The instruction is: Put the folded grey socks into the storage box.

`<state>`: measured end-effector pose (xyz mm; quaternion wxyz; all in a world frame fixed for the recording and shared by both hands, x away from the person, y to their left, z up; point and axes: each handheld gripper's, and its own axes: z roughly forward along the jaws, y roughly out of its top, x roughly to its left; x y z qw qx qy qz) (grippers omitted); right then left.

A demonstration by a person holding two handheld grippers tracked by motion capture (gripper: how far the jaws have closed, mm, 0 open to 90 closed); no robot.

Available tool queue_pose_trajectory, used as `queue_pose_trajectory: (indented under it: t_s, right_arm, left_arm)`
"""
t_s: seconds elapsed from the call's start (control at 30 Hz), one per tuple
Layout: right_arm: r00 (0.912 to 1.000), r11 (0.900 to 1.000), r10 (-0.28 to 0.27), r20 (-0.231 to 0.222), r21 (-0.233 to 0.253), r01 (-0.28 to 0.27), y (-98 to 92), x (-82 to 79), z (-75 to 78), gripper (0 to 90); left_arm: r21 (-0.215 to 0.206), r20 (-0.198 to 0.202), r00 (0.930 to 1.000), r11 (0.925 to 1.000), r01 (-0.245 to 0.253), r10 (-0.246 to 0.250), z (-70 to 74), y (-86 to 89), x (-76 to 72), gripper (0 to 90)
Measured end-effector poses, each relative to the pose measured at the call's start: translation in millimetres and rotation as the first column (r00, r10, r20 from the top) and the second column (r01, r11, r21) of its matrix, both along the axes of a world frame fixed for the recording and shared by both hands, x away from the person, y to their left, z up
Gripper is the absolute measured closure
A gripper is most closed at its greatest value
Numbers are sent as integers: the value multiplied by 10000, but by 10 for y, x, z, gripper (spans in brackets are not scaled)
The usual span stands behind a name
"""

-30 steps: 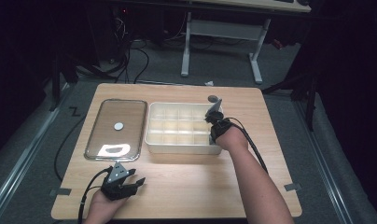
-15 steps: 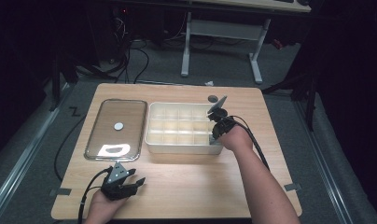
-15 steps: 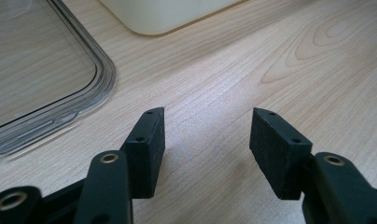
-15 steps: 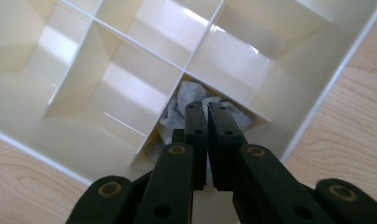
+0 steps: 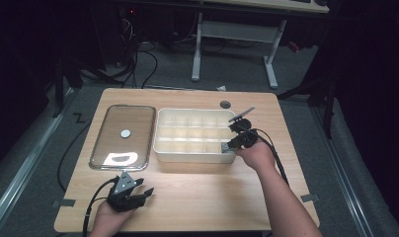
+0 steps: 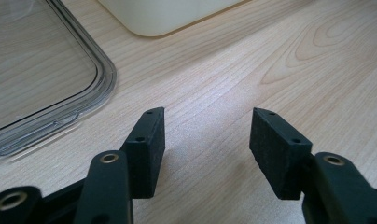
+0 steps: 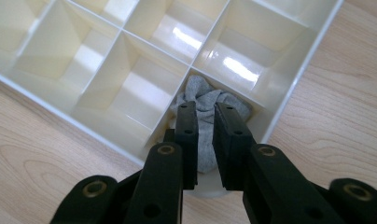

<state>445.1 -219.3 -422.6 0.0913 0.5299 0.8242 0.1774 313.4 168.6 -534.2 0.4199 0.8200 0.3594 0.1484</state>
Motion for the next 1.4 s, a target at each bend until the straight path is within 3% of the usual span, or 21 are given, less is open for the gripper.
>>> queue_pose_trajectory:
  t_s: [0.03,0.13,0.2,0.23,0.3,0.33,0.4,0.47,0.5,0.63,0.77,0.9,0.97,1.0,1.17,1.23,1.27,1.4]
  right_arm:
    - [10000,10000,0,0,0,0,0,0,0,808]
    - [9970,9987,280,717,394,-309,-52,-135,-19,792]
    - [9946,9982,415,950,388,-453,-52,-169,-21,784]
    - [9899,9952,417,1352,822,-532,-71,-237,-27,775]
    - [9884,9937,420,1462,968,-565,-84,-265,-33,761]
    - [9799,9925,522,1924,982,-722,-101,-339,-45,748]
    - [9754,9912,474,2154,1103,-726,-120,-377,-55,738]
    - [9595,9862,507,2770,1376,-918,-183,-498,-96,683]
    - [9595,9862,507,2770,1376,-918,-183,-498,-96,683]
    - [9353,9889,735,3460,963,-1133,-209,-704,-197,619]
    - [9180,9876,578,3922,1121,-1101,-240,-953,-401,592]
    - [9134,9878,408,4050,1209,-977,-265,-1091,-552,562]
    - [9050,9904,54,4253,1227,-636,-281,-1237,-688,544]
    - [9050,9904,54,4253,1227,-636,-281,-1237,-688,536]
    - [8728,9819,-856,4805,1894,-79,-315,-1538,-916,510]
    - [8725,9791,-1028,4776,2036,40,-330,-1580,-948,507]
    - [8802,9809,-844,4669,1941,-88,-356,-1619,-954,485]
    - [8780,9757,-1174,4641,2184,150,-414,-1635,-960,487]
  left_arm:
    - [0,0,10000,10000,0,0,0,0,0,460]
    - [23,16,10000,10000,-3,3,1,-2,-6,460]
    - [13,34,10000,10000,-4,4,1,-1,-7,460]
    - [33,62,10000,10000,1,-1,4,3,-9,460]
    - [-12,91,10000,10000,-17,17,2,2,-11,460]
    - [-32,117,9999,10000,-4,4,3,3,-13,460]
    - [-61,161,9999,10000,15,-14,4,5,-16,460]
    - [-102,218,9998,9999,35,-32,8,12,-19,460]
    - [-102,218,9998,9999,35,-32,8,12,-19,460]
    - [-189,280,9996,9998,41,-36,16,26,-24,461]
    - [-451,403,9992,9990,75,-57,33,31,-35,462]
    - [-436,601,9982,9990,60,-33,44,28,-48,461]
    - [-421,645,9979,9991,13,14,45,33,-49,458]
    - [-428,652,9979,9991,-25,53,48,38,-49,458]
    - [-751,490,9980,9965,-354,391,64,75,-38,451]
    - [-786,486,9978,9961,-405,445,67,83,-36,450]
    - [-839,530,9973,9954,-464,510,69,86,-36,450]
    - [-784,511,9972,9957,-500,541,67,90,-31,446]
